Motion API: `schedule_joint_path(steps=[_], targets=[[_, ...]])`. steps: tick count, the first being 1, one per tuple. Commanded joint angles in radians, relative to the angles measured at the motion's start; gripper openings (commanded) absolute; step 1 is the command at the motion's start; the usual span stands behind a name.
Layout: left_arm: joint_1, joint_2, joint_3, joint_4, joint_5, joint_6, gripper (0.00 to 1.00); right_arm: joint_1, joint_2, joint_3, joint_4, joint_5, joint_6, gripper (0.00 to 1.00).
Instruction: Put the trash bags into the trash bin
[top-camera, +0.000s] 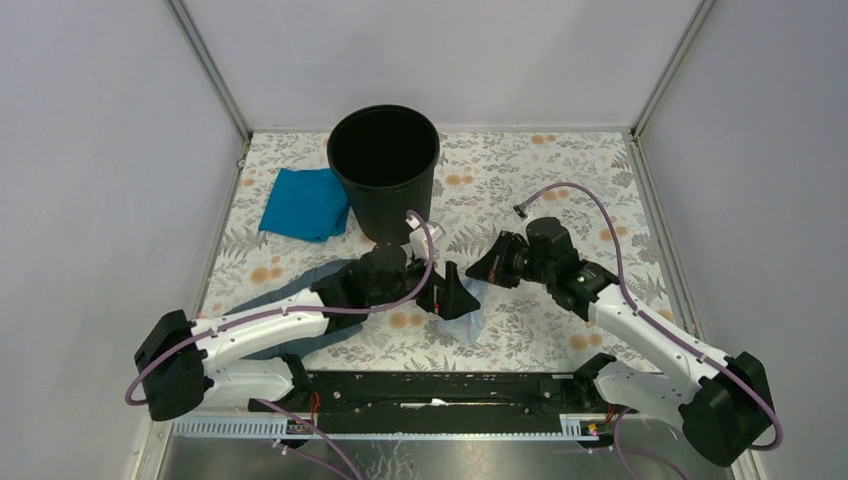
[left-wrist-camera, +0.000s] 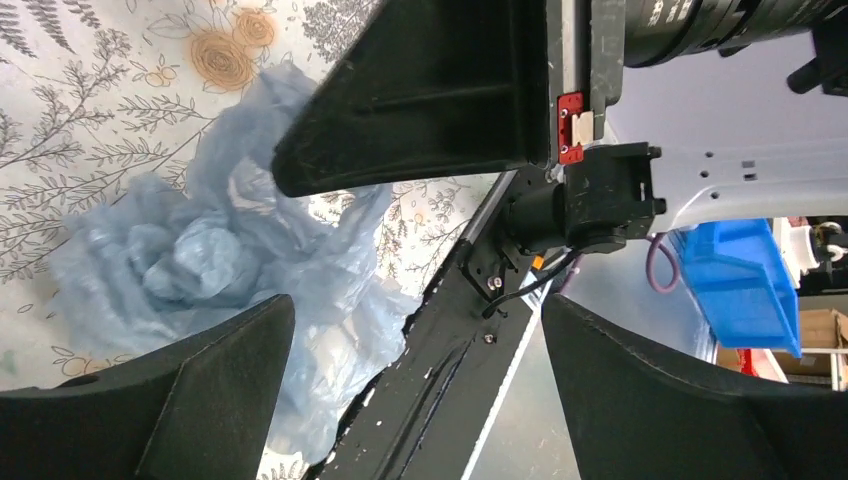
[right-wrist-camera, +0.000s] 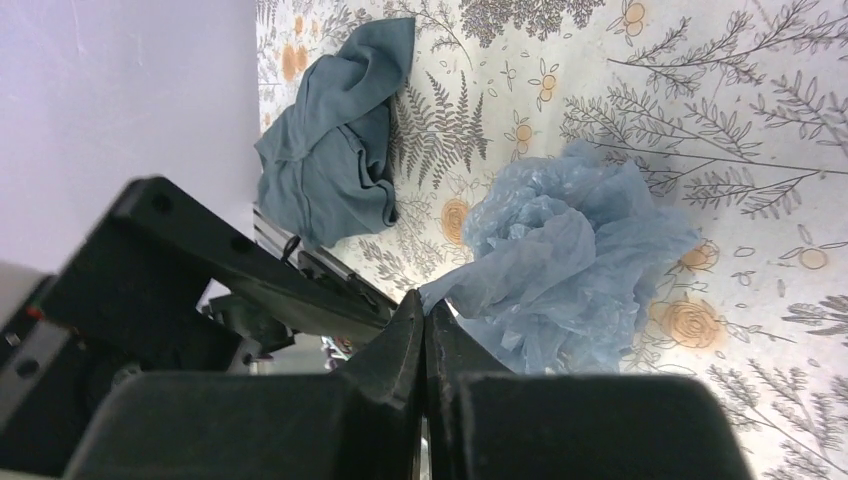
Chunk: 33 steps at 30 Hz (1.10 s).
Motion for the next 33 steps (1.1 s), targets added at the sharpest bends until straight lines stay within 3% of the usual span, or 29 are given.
schedule_joint_path(steps=[1, 6, 10, 12, 15, 19, 22, 25, 29, 33], targets=[[-0.014, 0.085, 0.044, 0.039, -0.063, 0.026, 0.94, 0.002, 0.041, 0.024, 0.077, -0.025, 0.115, 0.01], [-0.014, 0.187, 0.105, -0.008, -0.121, 0.024, 0.69, 0.006, 0.051, 0.040, 0.070, -0.020, 0.104, 0.02], [-0.010, 0.184, 0.107, -0.016, -0.204, 0.009, 0.43, 0.008, 0.033, 0.059, 0.023, -0.010, 0.051, 0.09], [-0.003, 0.175, 0.104, -0.010, -0.224, 0.005, 0.29, 0.008, 0.015, 0.066, -0.030, 0.011, 0.008, 0.19], [0.009, 0.163, 0.087, 0.016, -0.229, -0.013, 0.14, 0.008, -0.028, 0.087, -0.158, 0.049, -0.096, 0.44], [0.029, 0.155, 0.064, 0.056, -0.214, -0.033, 0.06, 0.008, -0.121, 0.084, -0.360, 0.105, -0.226, 0.75], [0.038, 0.160, 0.058, 0.065, -0.189, -0.046, 0.03, 0.009, -0.169, 0.057, -0.419, 0.100, -0.262, 0.86], [0.038, 0.170, 0.053, 0.083, -0.169, -0.065, 0.01, 0.035, -0.127, 0.041, -0.377, 0.061, -0.254, 0.88], [0.040, 0.192, 0.052, 0.105, -0.142, -0.096, 0.00, 0.154, -0.015, 0.099, -0.326, 0.206, -0.249, 0.88], [0.045, 0.186, 0.052, 0.099, -0.136, -0.107, 0.00, 0.174, 0.104, 0.152, -0.371, 0.374, -0.248, 0.75]])
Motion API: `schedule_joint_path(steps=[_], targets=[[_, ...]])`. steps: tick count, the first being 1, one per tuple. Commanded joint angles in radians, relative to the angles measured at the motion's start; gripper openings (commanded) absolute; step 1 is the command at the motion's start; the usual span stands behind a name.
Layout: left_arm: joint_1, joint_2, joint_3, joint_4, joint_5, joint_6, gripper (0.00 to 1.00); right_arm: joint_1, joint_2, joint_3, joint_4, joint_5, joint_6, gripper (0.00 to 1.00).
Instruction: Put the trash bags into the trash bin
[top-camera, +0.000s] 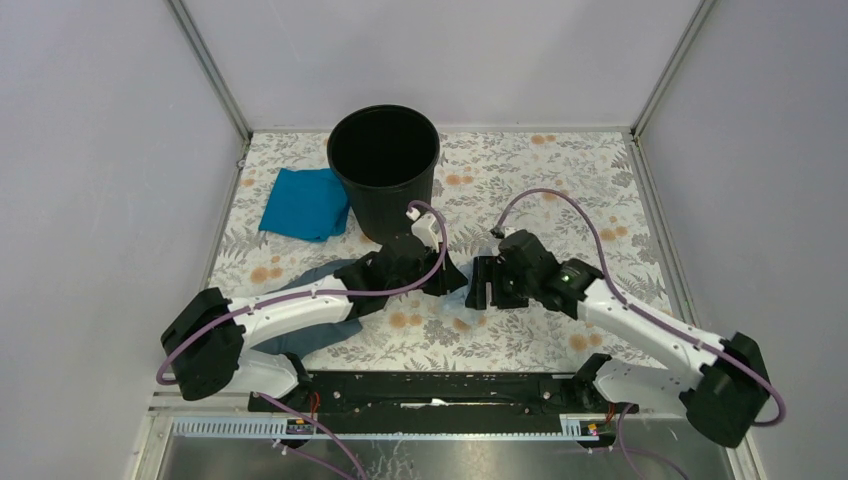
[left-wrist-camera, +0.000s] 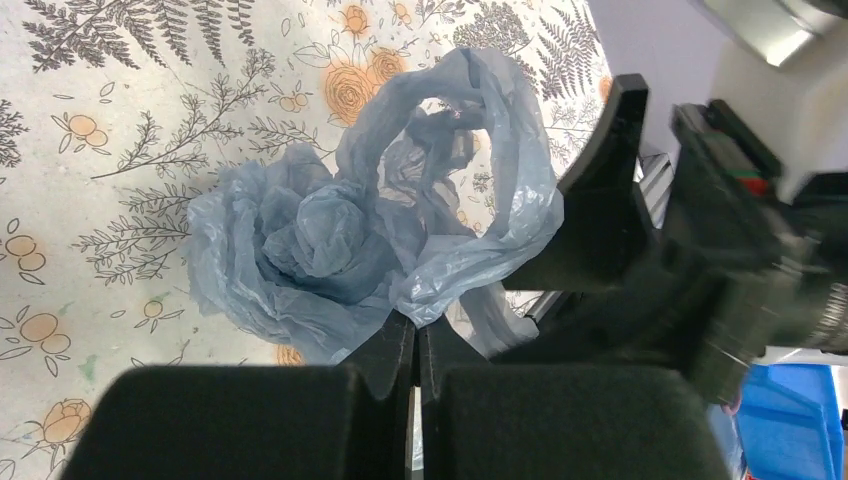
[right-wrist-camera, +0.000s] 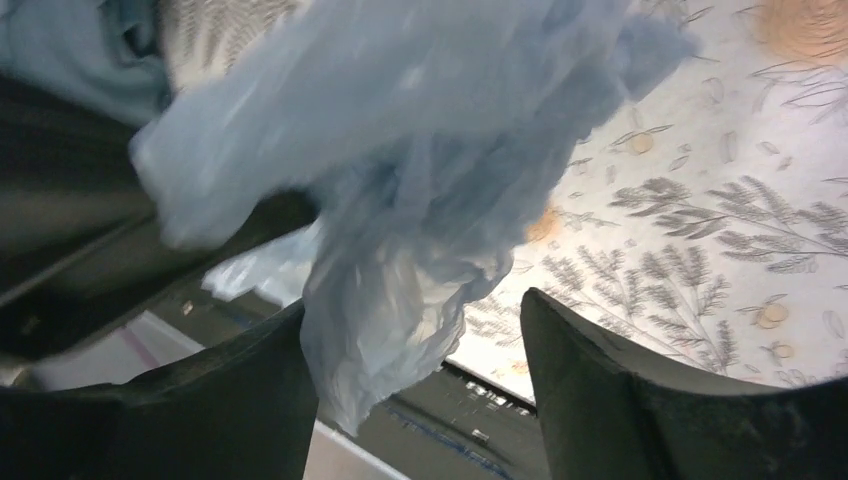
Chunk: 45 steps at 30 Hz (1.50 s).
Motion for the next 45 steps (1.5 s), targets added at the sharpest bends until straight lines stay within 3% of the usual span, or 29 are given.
schedule_joint_path(steps=[1, 3, 6, 7, 12, 16, 18, 22, 24, 26, 28, 30, 35, 38, 41, 45], targets=[[0.009, -0.018, -0.005, 0.051, 0.012, -0.024, 0.00, 0.021, 0.062, 0.074, -0.039, 0.262, -0.017, 0.72], [0.014, -0.053, -0.024, 0.029, -0.021, -0.025, 0.00, 0.023, 0.006, 0.046, -0.042, 0.345, -0.014, 0.62], [0.031, -0.115, -0.083, 0.029, -0.056, -0.041, 0.00, 0.022, -0.127, -0.031, 0.000, 0.412, 0.007, 0.19], [0.039, -0.135, -0.107, 0.029, -0.068, -0.054, 0.00, 0.022, -0.173, -0.065, 0.029, 0.429, 0.018, 0.11], [0.104, -0.264, -0.249, 0.074, -0.069, -0.124, 0.00, 0.021, -0.256, -0.170, 0.075, 0.394, 0.108, 0.00], [0.142, -0.377, -0.348, 0.121, -0.097, -0.151, 0.00, 0.021, -0.277, -0.269, 0.124, 0.314, 0.198, 0.00], [0.152, -0.410, -0.379, 0.158, -0.082, -0.150, 0.00, 0.022, -0.271, -0.319, 0.190, 0.238, 0.195, 0.12], [0.156, -0.396, -0.389, 0.190, -0.004, -0.130, 0.00, 0.021, -0.217, -0.236, 0.153, 0.163, 0.069, 0.34], [0.156, -0.385, -0.403, 0.221, 0.032, -0.134, 0.00, 0.021, -0.175, -0.165, 0.121, 0.119, 0.004, 0.50], [0.156, -0.384, -0.416, 0.245, 0.053, -0.140, 0.00, 0.020, -0.105, -0.073, 0.047, 0.082, -0.053, 0.73], [0.156, -0.388, -0.416, 0.236, 0.055, -0.137, 0.00, 0.012, -0.026, 0.018, -0.056, 0.134, -0.091, 0.90], [0.156, -0.393, -0.419, 0.225, 0.051, -0.130, 0.00, -0.011, 0.031, 0.054, -0.063, 0.131, -0.124, 0.99], [0.157, -0.396, -0.425, 0.229, 0.054, -0.127, 0.00, -0.067, 0.129, 0.091, 0.003, 0.022, -0.152, 0.97], [0.156, -0.399, -0.423, 0.240, 0.056, -0.128, 0.00, -0.067, 0.159, 0.063, 0.065, -0.081, -0.153, 0.89], [0.156, -0.398, -0.422, 0.245, 0.060, -0.122, 0.00, -0.066, 0.171, 0.028, 0.104, -0.066, -0.132, 0.88], [0.156, -0.389, -0.426, 0.257, 0.064, -0.128, 0.00, -0.066, 0.187, -0.087, 0.335, -0.095, -0.039, 0.86]])
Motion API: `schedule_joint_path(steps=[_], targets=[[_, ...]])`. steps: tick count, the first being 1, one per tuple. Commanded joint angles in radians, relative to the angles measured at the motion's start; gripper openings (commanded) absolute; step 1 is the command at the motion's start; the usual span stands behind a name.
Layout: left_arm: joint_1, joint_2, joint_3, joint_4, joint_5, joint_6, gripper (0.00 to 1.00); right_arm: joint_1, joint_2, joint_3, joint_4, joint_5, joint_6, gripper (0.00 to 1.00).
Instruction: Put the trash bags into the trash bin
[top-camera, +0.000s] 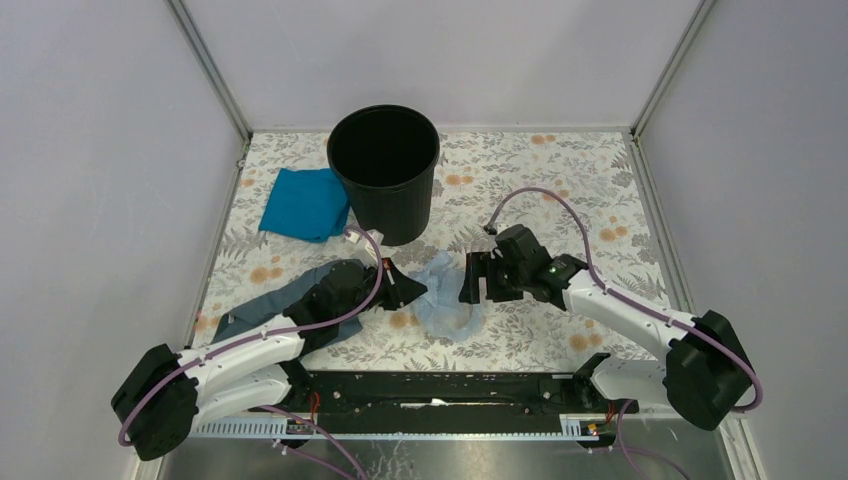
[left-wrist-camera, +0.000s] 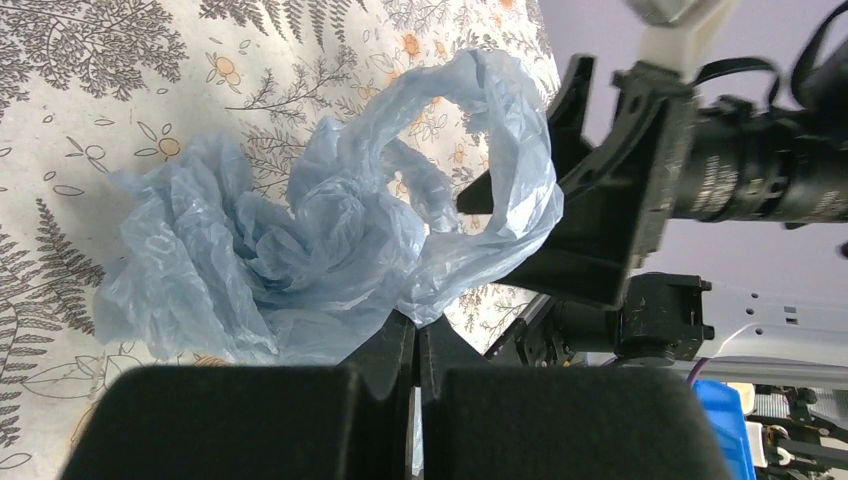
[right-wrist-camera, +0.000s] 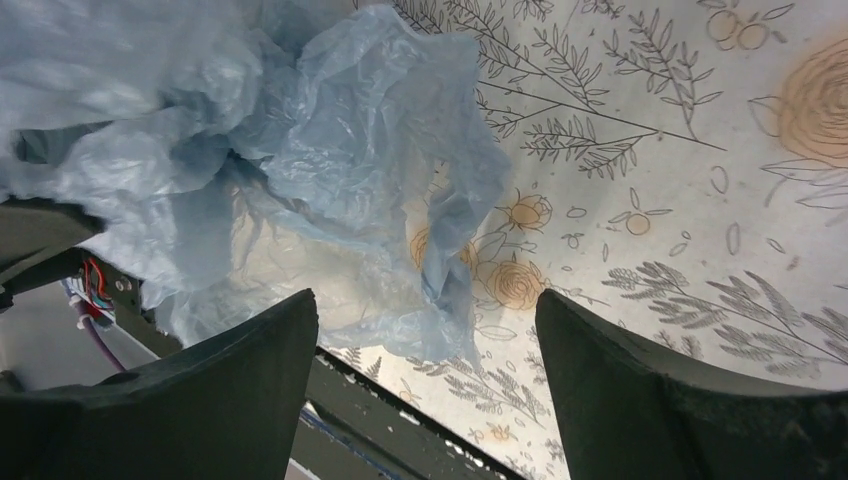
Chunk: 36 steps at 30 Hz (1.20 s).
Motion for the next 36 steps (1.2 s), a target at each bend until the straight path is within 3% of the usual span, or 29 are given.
schedule_joint_path(steps=[1, 6, 8, 9, 11, 13, 14, 18, 20, 25, 30, 36], targets=[[0.005, 0.000, -0.005, 0.081, 0.020, -0.002, 0.00, -0.002, 0.030, -0.120, 0.286, -0.067, 0.102, 0.84], [0.005, -0.028, -0.010, 0.073, 0.012, -0.009, 0.00, -0.003, 0.088, -0.219, 0.505, -0.014, 0.146, 0.72], [0.005, -0.038, -0.010, 0.063, 0.011, -0.006, 0.00, -0.001, 0.087, -0.244, 0.555, -0.002, 0.135, 0.62], [0.006, -0.040, -0.007, 0.054, 0.014, 0.000, 0.00, -0.001, 0.082, -0.248, 0.562, 0.000, 0.122, 0.52], [0.005, -0.051, 0.009, 0.010, 0.029, 0.029, 0.00, -0.001, 0.057, -0.241, 0.535, 0.009, 0.098, 0.19], [0.004, -0.084, 0.063, -0.131, 0.020, 0.094, 0.21, 0.000, 0.019, -0.221, 0.460, 0.018, 0.070, 0.01], [0.003, -0.107, 0.096, -0.211, 0.008, 0.136, 0.36, 0.003, -0.003, -0.213, 0.424, 0.018, 0.051, 0.00], [0.003, -0.164, 0.250, -0.495, -0.038, 0.267, 0.76, 0.018, -0.095, -0.188, 0.308, -0.020, -0.027, 0.00], [0.002, -0.144, 0.341, -0.587, -0.031, 0.307, 0.87, 0.017, -0.128, -0.170, 0.267, -0.040, -0.061, 0.00], [0.000, 0.026, 0.557, -0.770, -0.064, 0.320, 0.98, 0.017, -0.130, -0.082, 0.139, -0.015, -0.120, 0.00], [-0.032, 0.191, 0.676, -0.793, -0.047, 0.316, 0.99, 0.017, -0.159, -0.073, 0.134, -0.041, -0.118, 0.00], [-0.109, 0.363, 0.850, -0.860, -0.242, 0.398, 0.99, 0.017, -0.210, -0.074, 0.095, -0.041, -0.125, 0.00]])
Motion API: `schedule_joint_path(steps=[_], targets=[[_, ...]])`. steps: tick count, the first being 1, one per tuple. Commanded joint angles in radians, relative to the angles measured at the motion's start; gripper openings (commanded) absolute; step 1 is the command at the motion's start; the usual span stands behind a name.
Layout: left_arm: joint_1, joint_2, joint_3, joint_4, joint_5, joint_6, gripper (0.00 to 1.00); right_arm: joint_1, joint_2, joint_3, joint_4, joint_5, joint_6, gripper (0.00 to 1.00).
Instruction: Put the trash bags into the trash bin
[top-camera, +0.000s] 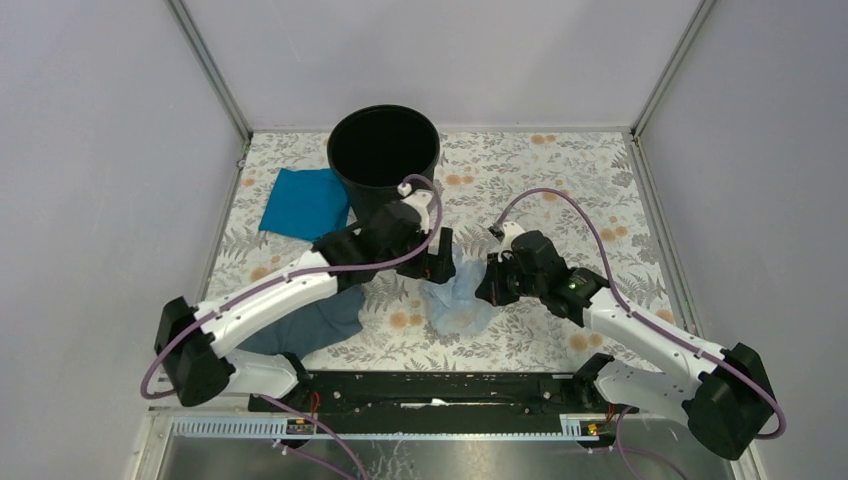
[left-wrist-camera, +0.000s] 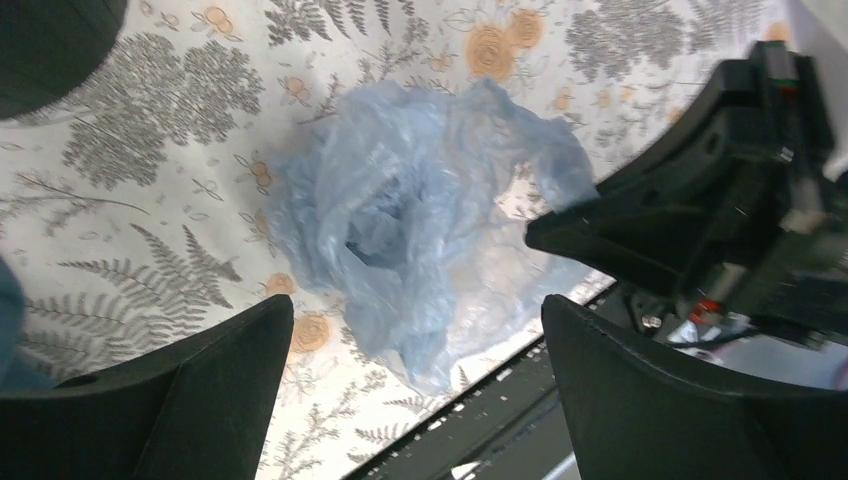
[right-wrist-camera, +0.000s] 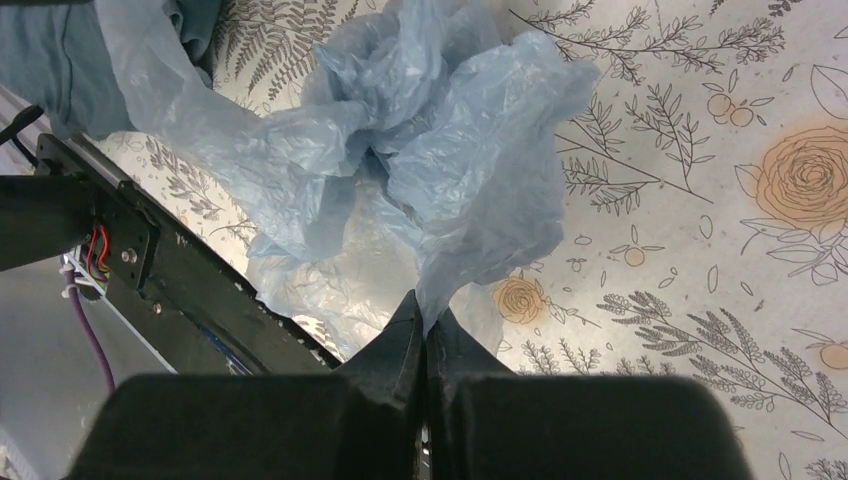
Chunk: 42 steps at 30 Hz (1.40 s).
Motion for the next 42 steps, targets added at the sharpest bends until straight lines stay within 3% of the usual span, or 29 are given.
schedule_joint_path(steps=[1, 13, 16, 21, 25, 28, 31, 33, 34, 36, 37, 38, 39, 42], targets=[[-0.057, 0.081, 0.147, -0.056, -0.185, 0.104, 0.99, 0.009, -0.059, 0.032, -0.041, -0.014, -0.030, 0.00], [-0.037, 0.301, 0.282, -0.111, -0.149, 0.203, 0.96, 0.008, -0.102, 0.019, -0.077, -0.022, -0.058, 0.00], [-0.031, 0.323, 0.287, -0.092, -0.124, 0.205, 0.82, 0.008, -0.108, 0.014, -0.081, -0.022, -0.055, 0.00], [-0.030, 0.311, 0.276, -0.062, -0.153, 0.204, 0.30, 0.008, -0.129, 0.010, -0.113, 0.036, -0.018, 0.00], [-0.032, 0.305, 0.279, -0.005, -0.232, 0.180, 0.01, -0.010, -0.116, 0.040, -0.242, 0.355, 0.135, 0.00], [-0.032, 0.375, 0.364, 0.038, -0.249, 0.185, 0.00, -0.151, -0.057, 0.076, -0.310, 0.401, 0.191, 0.00], [-0.032, 0.550, 0.589, -0.005, -0.303, 0.208, 0.00, -0.383, 0.033, 0.151, -0.290, 0.291, 0.169, 0.00], [-0.025, 0.690, 0.855, -0.072, -0.396, 0.244, 0.00, -0.553, 0.147, 0.299, -0.293, 0.172, 0.118, 0.00], [-0.019, 0.769, 1.064, -0.134, -0.457, 0.269, 0.00, -0.614, 0.226, 0.437, -0.374, 0.116, 0.072, 0.00], [-0.019, 0.846, 1.461, -0.211, -0.516, 0.327, 0.00, -0.641, 0.338, 0.865, -0.611, 0.166, -0.019, 0.00], [-0.028, 0.814, 1.545, -0.181, -0.500, 0.361, 0.00, -0.634, 0.334, 1.022, -0.650, 0.187, -0.051, 0.00], [-0.051, 0.738, 1.458, -0.079, -0.475, 0.395, 0.00, -0.630, 0.294, 1.123, -0.631, 0.177, -0.073, 0.00], [-0.076, 0.614, 1.275, 0.084, -0.450, 0.440, 0.00, -0.630, 0.224, 1.153, -0.556, 0.148, -0.087, 0.00], [-0.115, 0.287, 0.678, 0.635, -0.366, 0.494, 0.00, -0.629, 0.001, 0.991, -0.276, -0.012, -0.122, 0.00]])
